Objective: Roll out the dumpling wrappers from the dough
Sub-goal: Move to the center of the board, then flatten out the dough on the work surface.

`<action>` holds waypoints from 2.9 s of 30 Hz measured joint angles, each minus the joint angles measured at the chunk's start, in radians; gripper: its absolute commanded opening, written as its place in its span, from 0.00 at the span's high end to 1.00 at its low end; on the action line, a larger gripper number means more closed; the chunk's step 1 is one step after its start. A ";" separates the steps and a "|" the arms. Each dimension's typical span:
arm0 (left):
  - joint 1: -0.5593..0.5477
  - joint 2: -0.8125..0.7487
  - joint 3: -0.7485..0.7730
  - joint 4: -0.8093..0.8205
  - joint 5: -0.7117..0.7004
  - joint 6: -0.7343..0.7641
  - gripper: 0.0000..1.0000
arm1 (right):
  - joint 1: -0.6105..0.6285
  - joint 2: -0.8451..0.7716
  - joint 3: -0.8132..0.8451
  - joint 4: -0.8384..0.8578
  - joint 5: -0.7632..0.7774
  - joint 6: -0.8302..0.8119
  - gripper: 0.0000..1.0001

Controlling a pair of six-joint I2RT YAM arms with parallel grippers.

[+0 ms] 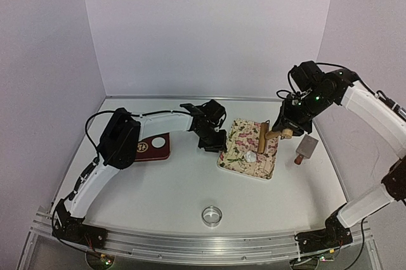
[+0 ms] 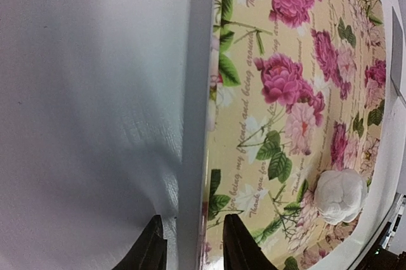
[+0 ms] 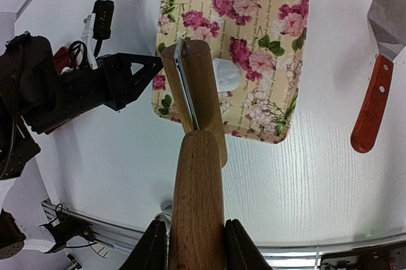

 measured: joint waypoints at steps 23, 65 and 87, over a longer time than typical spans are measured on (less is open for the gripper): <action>-0.034 -0.371 -0.620 0.114 -0.064 0.056 1.00 | 0.025 0.137 -0.033 0.011 -0.187 -0.003 1.00; -0.034 -0.419 -0.692 0.128 -0.071 0.038 1.00 | 0.255 0.452 0.150 -0.005 -0.183 0.042 1.00; -0.034 -0.421 -0.706 0.146 -0.061 0.005 1.00 | 0.293 0.485 0.298 -0.113 -0.183 -0.037 1.00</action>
